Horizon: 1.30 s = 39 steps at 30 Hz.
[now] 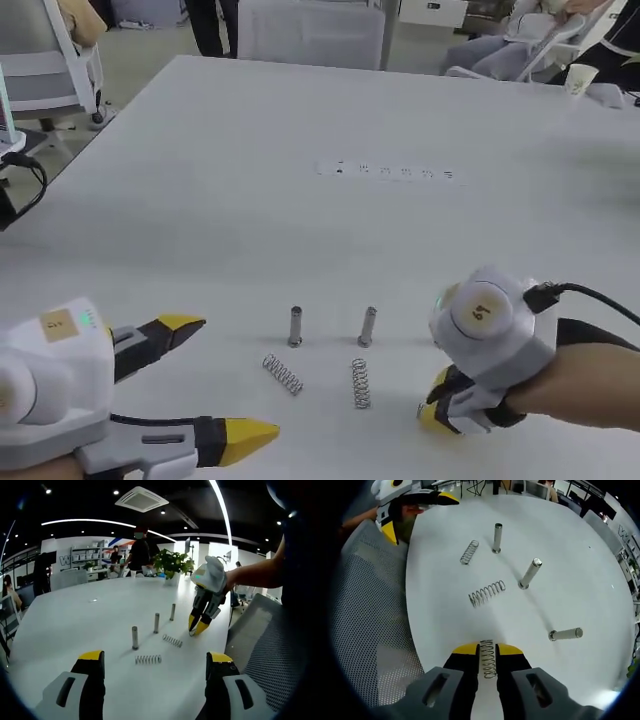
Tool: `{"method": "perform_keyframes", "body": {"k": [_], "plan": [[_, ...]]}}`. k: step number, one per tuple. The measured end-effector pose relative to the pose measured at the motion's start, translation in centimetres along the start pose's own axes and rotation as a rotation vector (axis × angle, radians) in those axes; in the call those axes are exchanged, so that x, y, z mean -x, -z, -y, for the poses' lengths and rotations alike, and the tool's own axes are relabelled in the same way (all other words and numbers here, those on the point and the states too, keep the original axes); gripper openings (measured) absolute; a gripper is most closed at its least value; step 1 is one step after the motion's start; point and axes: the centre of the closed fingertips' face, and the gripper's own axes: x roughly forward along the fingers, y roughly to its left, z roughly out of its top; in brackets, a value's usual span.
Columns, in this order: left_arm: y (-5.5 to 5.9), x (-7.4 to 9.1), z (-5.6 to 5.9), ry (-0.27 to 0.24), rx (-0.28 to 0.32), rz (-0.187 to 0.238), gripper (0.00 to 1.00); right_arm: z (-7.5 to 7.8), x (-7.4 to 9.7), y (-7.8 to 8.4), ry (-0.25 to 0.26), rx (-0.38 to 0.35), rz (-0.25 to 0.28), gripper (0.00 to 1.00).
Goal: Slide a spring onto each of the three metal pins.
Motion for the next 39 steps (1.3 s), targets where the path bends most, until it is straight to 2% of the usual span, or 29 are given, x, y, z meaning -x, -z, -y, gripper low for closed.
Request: {"method": "perform_keyframes", "body": {"k": [9, 19, 24, 30, 39], "plan": [[0.0, 0.1, -0.1, -0.004, 0.001, 0.000, 0.80, 0.0, -0.6, 0.3, 0.006, 0.071, -0.065, 0.09], [-0.1, 0.2, -0.1, -0.005, -0.001, 0.005, 0.80, -0.1, -0.4, 0.3, 0.001, 0.060, -0.059, 0.08], [-0.3, 0.2, 0.0, -0.001, -0.006, 0.005, 0.80, -0.2, 0.2, -0.5, 0.002, 0.028, -0.012, 0.08], [-0.5, 0.1, 0.1, 0.007, -0.012, 0.004, 0.79, 0.1, 1.4, -1.8, 0.014, -0.026, 0.073, 0.08], [-1.0, 0.1, 0.4, 0.016, -0.023, 0.008, 0.79, 0.1, 2.7, -2.8, 0.023, -0.074, 0.146, 0.08]]}}
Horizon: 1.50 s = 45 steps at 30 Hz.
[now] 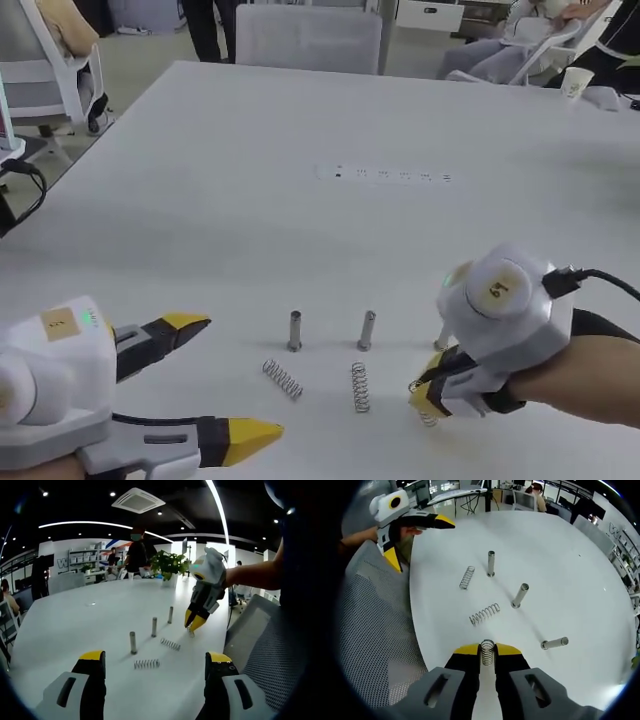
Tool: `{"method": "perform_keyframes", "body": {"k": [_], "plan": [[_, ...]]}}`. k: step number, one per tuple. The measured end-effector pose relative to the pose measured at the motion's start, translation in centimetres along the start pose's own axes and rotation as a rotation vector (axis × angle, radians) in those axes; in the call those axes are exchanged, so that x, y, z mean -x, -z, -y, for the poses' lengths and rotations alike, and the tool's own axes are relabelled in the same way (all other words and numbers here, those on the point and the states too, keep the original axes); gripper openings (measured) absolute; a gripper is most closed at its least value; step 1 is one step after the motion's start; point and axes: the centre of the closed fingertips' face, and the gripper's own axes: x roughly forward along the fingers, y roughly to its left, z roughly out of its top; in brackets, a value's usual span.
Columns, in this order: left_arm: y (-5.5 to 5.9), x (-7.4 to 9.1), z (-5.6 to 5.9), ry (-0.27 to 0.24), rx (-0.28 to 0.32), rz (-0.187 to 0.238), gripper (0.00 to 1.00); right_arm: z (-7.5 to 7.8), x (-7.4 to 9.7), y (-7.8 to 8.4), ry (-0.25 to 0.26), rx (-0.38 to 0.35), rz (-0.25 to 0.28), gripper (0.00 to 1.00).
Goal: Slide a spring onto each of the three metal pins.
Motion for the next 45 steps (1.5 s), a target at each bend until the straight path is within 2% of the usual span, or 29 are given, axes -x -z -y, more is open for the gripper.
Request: {"method": "perform_keyframes", "body": {"k": [4, 12, 22, 27, 33, 40, 45], "plan": [[-0.2, 0.0, 0.1, 0.002, -0.004, 0.003, 0.78, 0.0, 0.4, -0.4, 0.005, -0.011, 0.022, 0.08], [-0.8, 0.0, 0.4, 0.010, -0.009, 0.014, 0.78, -0.7, 1.7, -3.2, -0.009, -0.051, 0.131, 0.08], [-1.4, 0.0, 0.7, 0.023, -0.008, 0.032, 0.76, -1.9, 3.4, -8.2, -0.026, -0.039, 0.253, 0.08], [-2.1, -0.1, 0.7, 0.033, -0.009, 0.046, 0.76, -2.4, 4.1, -10.6, -0.039, -0.024, 0.305, 0.08], [-2.9, -0.5, 0.6, 0.050, -0.017, 0.061, 0.74, -2.9, 4.8, -12.8, -0.046, -0.002, 0.345, 0.08], [-3.7, -1.0, 0.9, 0.075, -0.020, 0.075, 0.71, -3.5, 5.2, -14.3, -0.060, 0.012, 0.375, 0.08], [-3.9, -1.3, 1.1, 0.094, -0.021, 0.081, 0.65, -4.0, 5.4, -15.2, -0.074, 0.008, 0.401, 0.08]]}}
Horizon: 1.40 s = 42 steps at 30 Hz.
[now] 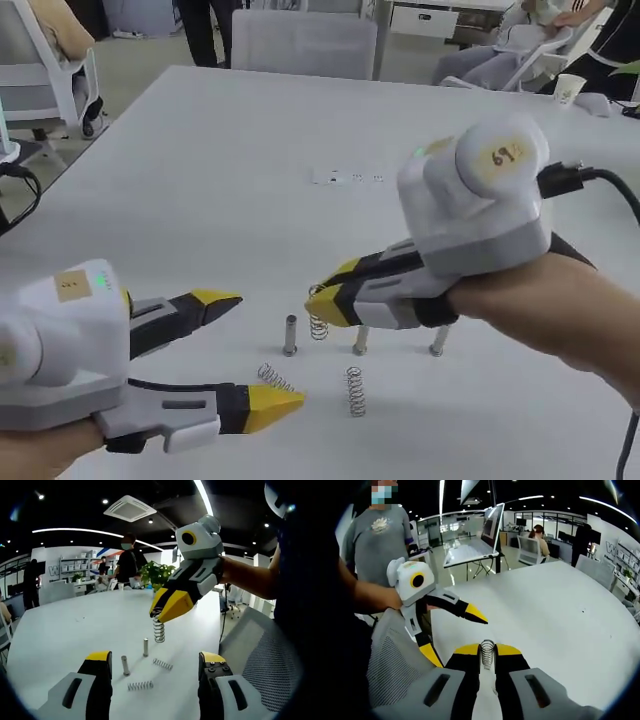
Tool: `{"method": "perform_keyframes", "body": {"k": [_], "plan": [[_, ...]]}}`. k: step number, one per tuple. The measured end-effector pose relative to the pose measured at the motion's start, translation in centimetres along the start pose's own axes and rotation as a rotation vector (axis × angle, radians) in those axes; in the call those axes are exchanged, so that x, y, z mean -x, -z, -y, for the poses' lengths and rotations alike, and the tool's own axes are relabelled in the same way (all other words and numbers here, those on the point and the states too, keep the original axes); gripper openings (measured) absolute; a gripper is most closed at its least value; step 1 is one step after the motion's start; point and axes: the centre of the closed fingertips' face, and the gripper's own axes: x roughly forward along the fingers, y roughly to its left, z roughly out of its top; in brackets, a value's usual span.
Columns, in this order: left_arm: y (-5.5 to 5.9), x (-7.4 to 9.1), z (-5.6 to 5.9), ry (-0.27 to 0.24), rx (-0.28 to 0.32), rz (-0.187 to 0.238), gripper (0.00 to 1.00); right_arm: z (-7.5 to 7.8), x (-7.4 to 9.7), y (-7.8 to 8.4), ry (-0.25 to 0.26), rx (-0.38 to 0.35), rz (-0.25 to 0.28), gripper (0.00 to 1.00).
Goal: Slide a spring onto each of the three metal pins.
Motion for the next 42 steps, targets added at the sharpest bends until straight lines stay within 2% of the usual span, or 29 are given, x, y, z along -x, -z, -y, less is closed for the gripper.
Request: {"method": "perform_keyframes", "body": {"k": [6, 16, 22, 25, 34, 42], "plan": [[-0.5, -0.3, 0.4, 0.026, 0.001, 0.017, 0.53, -0.6, -0.3, -0.3, -0.011, 0.000, 0.004, 0.08], [-0.3, -0.6, 1.1, 0.075, -0.022, 0.016, 0.31, -1.9, -1.1, -0.4, -0.045, -0.012, 0.008, 0.08], [-0.2, -0.7, 1.4, 0.095, -0.028, 0.017, 0.21, -2.5, -1.5, -0.5, -0.066, -0.024, 0.013, 0.08], [-0.3, -0.8, 1.4, 0.097, -0.032, 0.019, 0.19, -2.7, -1.6, -0.4, -0.072, -0.028, 0.013, 0.08], [-0.3, -0.8, 1.4, 0.100, -0.060, 0.017, 0.04, -3.1, -1.7, -0.2, -0.086, -0.034, 0.007, 0.08], [0.1, -0.8, 1.9, 0.113, -0.081, -0.004, 0.03, -3.4, -1.5, 0.5, -0.095, -0.012, -0.028, 0.08]]}}
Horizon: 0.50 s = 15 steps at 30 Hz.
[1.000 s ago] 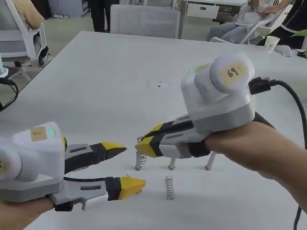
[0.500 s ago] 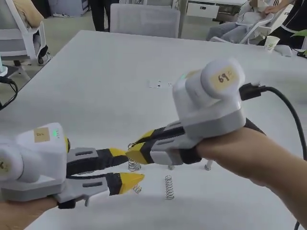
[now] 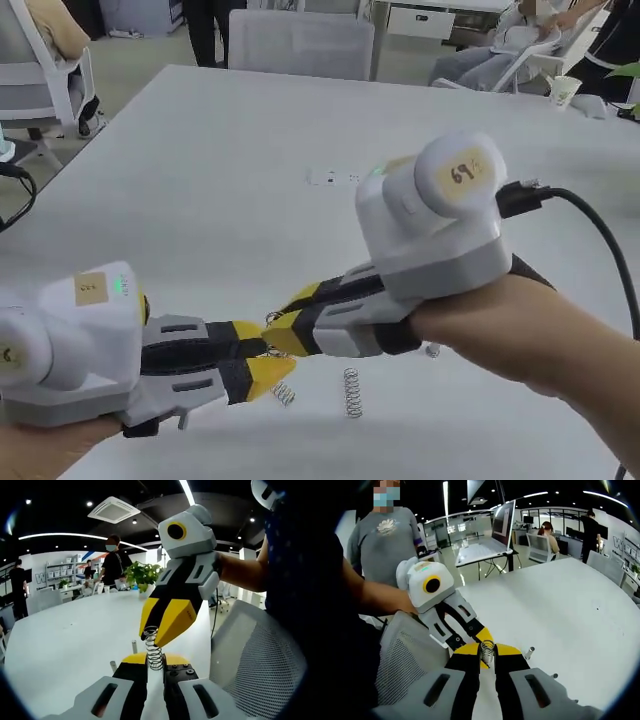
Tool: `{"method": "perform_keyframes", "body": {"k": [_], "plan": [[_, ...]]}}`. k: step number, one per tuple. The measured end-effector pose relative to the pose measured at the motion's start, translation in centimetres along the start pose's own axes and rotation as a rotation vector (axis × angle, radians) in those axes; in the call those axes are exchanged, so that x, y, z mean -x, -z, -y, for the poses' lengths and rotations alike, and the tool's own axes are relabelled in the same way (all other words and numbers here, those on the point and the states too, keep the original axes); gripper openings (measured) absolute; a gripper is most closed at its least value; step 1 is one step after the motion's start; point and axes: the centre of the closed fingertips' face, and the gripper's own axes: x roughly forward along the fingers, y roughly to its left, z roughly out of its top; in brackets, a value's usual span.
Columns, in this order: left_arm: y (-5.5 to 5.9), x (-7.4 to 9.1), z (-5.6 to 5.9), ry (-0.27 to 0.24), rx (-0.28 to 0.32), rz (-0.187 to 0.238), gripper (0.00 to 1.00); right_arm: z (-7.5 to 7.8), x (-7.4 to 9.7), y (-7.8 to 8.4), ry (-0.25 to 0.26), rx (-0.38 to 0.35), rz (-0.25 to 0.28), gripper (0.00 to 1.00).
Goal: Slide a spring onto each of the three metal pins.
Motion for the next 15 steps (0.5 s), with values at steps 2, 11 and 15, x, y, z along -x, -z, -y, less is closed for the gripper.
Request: {"method": "perform_keyframes", "body": {"k": [2, 11, 15], "plan": [[0.2, -0.1, 0.3, 0.008, -0.017, -0.018, 0.03, -0.1, 0.1, 0.4, -0.006, 0.004, -0.018, 0.08], [1.5, -0.7, 1.9, 0.074, -0.078, -0.099, 0.02, -1.0, 0.5, 2.8, -0.056, 0.066, -0.151, 0.08], [2.0, -0.7, 2.3, 0.103, -0.089, -0.129, 0.02, -1.3, 0.4, 3.4, -0.072, 0.105, -0.195, 0.09]]}}
